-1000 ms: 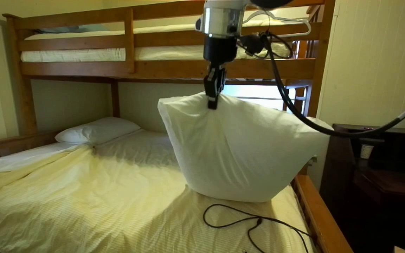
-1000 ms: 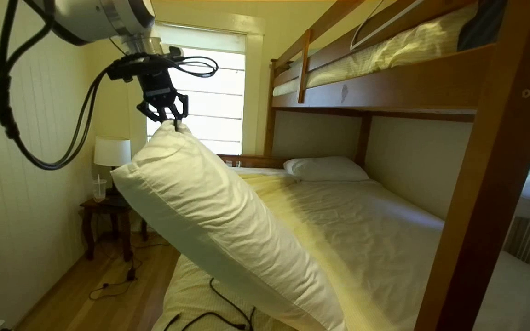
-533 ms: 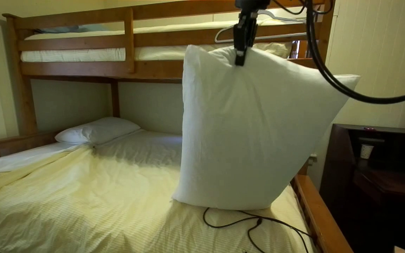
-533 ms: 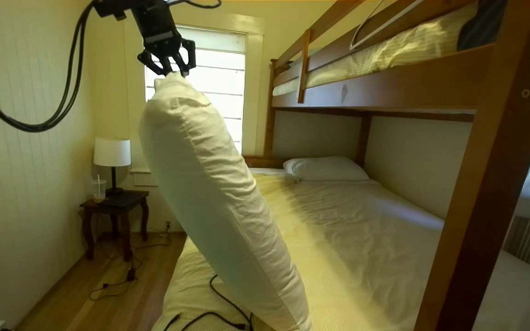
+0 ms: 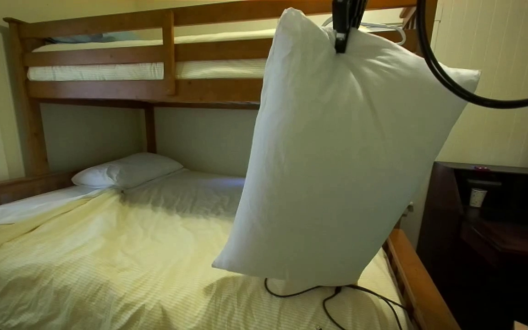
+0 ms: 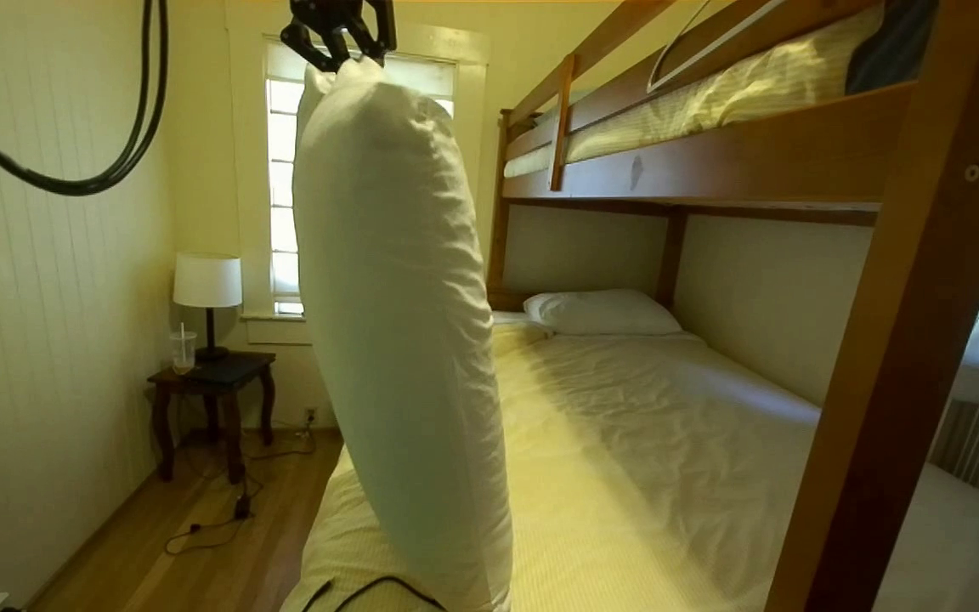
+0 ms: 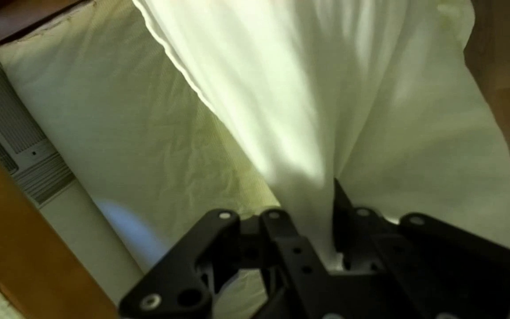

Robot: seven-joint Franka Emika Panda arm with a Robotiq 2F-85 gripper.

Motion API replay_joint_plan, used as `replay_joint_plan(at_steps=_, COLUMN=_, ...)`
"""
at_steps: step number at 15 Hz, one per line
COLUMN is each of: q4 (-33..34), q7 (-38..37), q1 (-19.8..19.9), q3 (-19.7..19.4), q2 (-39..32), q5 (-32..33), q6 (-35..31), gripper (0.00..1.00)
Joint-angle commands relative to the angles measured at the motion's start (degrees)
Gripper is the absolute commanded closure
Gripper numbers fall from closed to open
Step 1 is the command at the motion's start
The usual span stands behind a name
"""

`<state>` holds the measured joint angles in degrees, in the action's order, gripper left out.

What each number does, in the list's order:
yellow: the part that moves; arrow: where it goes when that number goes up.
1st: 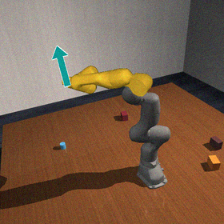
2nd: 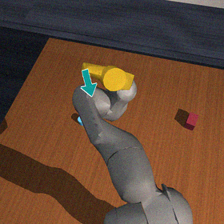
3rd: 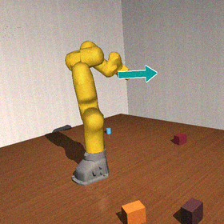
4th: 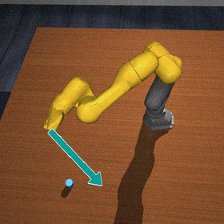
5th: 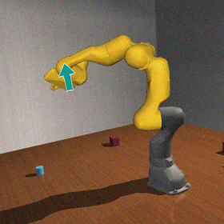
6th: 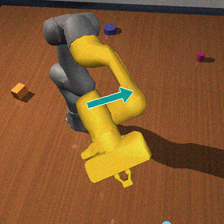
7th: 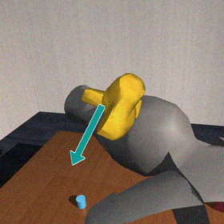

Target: Flip the pillow over

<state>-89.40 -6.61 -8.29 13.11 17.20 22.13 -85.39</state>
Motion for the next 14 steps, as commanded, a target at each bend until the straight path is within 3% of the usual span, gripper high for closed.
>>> replay_joint_plan(at_steps=1, q4=0.4, q7=0.0, q1=0.3, q3=0.4, q2=-0.3, q5=0.0, q6=0.2, gripper=0.87)
replay_joint_plan(at_steps=2, q4=0.4, q7=0.0, q1=0.3, q3=0.4, q2=-0.4, q5=0.0, q6=0.2, gripper=0.87)
replay_joint_plan(at_steps=3, q4=0.4, q7=0.0, q1=0.3, q3=0.4, q2=-0.4, q5=0.0, q6=0.2, gripper=0.97)
replay_joint_plan(at_steps=6, q4=-0.8, q7=2.2, q1=1.9, q3=-2.3, q2=-0.6, q5=1.5, q6=-2.2, gripper=0.97)
replay_joint_plan(at_steps=13, q4=-7.3, q7=8.1, q1=9.6, q3=-13.0, q2=1.2, q5=6.0, q6=-7.4, gripper=0.97)
replay_joint_plan(at_steps=14, q4=-4.2, q7=6.4, q1=8.1, q3=-11.2, q2=-1.3, q5=3.0, q6=-4.9, gripper=0.87)
